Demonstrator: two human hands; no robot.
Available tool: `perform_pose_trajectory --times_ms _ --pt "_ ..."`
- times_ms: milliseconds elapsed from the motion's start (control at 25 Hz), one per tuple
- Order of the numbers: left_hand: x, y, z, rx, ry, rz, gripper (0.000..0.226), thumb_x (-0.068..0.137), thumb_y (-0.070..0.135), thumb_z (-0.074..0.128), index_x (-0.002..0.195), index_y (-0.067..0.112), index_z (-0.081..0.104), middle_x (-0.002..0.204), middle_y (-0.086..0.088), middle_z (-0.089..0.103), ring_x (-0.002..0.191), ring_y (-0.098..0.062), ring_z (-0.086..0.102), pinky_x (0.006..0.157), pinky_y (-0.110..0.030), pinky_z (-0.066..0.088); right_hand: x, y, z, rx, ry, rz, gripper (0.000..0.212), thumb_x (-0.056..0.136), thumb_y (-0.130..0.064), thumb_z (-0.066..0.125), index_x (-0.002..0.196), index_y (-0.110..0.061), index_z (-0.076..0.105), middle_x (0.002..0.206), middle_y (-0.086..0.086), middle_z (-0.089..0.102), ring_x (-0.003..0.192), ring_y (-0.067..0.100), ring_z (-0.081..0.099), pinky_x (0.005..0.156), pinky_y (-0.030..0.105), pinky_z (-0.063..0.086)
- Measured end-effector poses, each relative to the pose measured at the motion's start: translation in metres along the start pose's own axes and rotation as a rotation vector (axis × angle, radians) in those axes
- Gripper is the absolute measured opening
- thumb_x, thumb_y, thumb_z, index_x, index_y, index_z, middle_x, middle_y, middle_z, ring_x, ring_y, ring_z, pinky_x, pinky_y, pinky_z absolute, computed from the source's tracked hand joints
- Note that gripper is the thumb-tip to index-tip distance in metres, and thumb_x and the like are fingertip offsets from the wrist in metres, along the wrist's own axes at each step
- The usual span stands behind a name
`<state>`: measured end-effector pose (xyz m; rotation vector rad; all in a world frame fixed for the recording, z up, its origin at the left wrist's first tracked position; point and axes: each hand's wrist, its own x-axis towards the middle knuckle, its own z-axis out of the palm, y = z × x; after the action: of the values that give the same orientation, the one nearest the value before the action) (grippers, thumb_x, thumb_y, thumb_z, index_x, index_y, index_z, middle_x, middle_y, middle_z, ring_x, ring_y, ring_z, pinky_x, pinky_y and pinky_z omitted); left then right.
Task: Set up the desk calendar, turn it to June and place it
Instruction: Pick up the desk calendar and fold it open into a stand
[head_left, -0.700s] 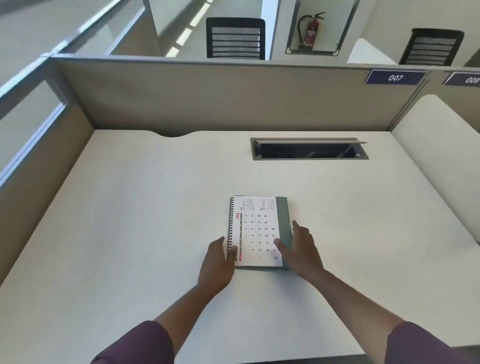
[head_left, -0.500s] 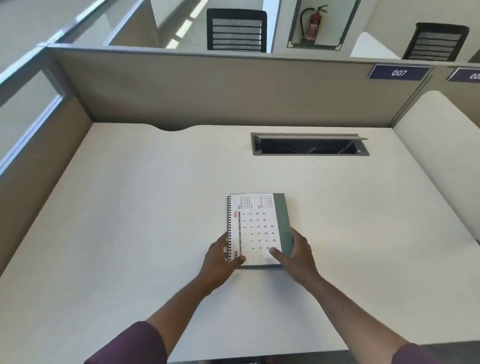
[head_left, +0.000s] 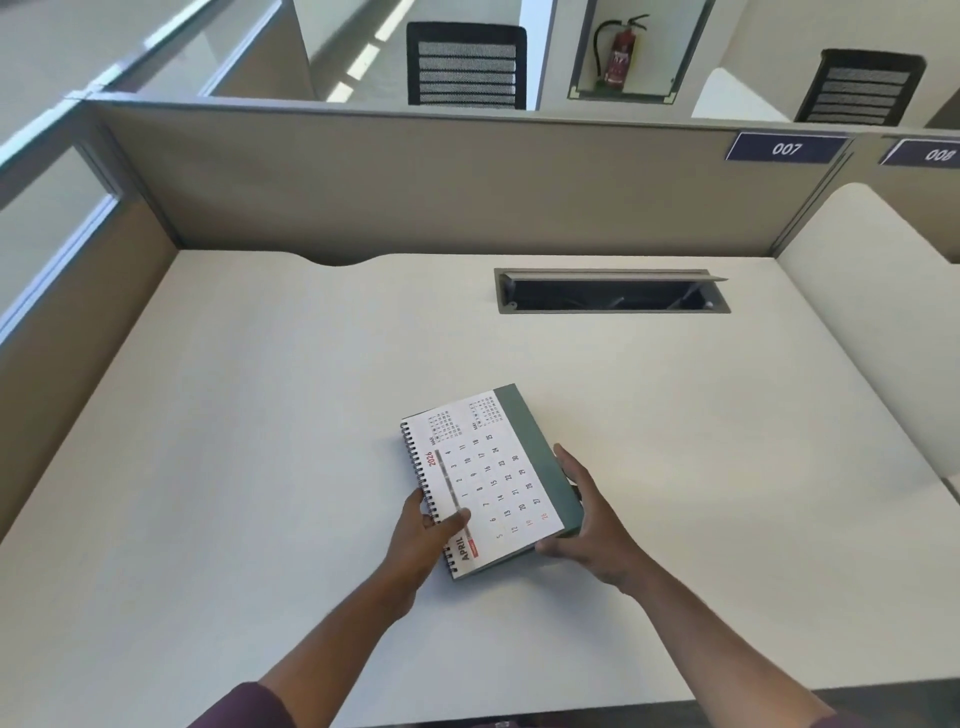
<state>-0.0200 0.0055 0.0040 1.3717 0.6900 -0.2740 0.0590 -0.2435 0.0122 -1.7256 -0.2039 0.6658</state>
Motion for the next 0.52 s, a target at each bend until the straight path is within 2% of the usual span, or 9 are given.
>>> perform_pose_trajectory --times_ms 120,240,320,400,520 --pt "-0.002 0.009 0.002 -0.045 0.058 0.044 0.050 0.101 0.026 0.064 0.145 0.034 0.041 0.138 0.009 0.063 0.113 -0.009 0.067 0.070 -0.025 0.055 0.004 0.002 0.001 -0.088 -0.010 0.002 0.125 0.063 -0.002 0.092 0.159 -0.044 0.025 0.155 -0.015 0.043 0.138 0.000 0.045 0.106 0.038 0.054" --pt "-0.003 0.018 0.003 -0.043 0.100 0.075 0.054 0.104 0.034 0.057 0.151 0.034 0.031 0.143 0.009 0.056 0.119 -0.016 0.064 0.072 -0.028 0.053 0.009 0.002 0.006 -0.152 0.072 -0.015 0.101 0.079 -0.006 0.082 0.156 -0.048 0.032 0.145 -0.018 0.052 0.121 -0.007 0.058 0.091 0.022 0.057" --pt "-0.003 0.021 0.005 -0.041 0.091 0.087 0.054 0.105 0.034 0.055 0.153 0.030 0.029 0.144 0.007 0.056 0.120 -0.016 0.064 0.074 -0.026 0.054 0.013 0.003 0.010 -0.180 0.215 -0.022 0.083 0.088 0.001 0.069 0.151 -0.047 0.041 0.141 -0.015 0.057 0.116 -0.004 0.062 0.088 0.018 0.055" --pt "-0.005 0.024 0.008 -0.022 0.066 0.094 0.052 0.105 0.034 0.054 0.151 0.028 0.030 0.143 0.005 0.058 0.120 -0.017 0.065 0.077 -0.024 0.054 0.018 0.002 0.013 -0.187 0.380 0.003 0.077 0.086 0.006 0.056 0.145 -0.044 0.048 0.134 -0.012 0.063 0.112 -0.002 0.063 0.084 0.014 0.051" --pt "-0.005 0.029 0.012 -0.026 0.090 0.106 0.041 0.107 0.038 0.047 0.143 0.022 0.035 0.130 -0.001 0.066 0.109 -0.015 0.068 0.070 -0.019 0.055 0.025 -0.002 0.016 -0.134 0.557 0.058 0.068 0.087 0.001 0.053 0.146 -0.032 0.051 0.107 -0.017 0.067 0.087 -0.012 0.063 0.069 0.007 0.046"
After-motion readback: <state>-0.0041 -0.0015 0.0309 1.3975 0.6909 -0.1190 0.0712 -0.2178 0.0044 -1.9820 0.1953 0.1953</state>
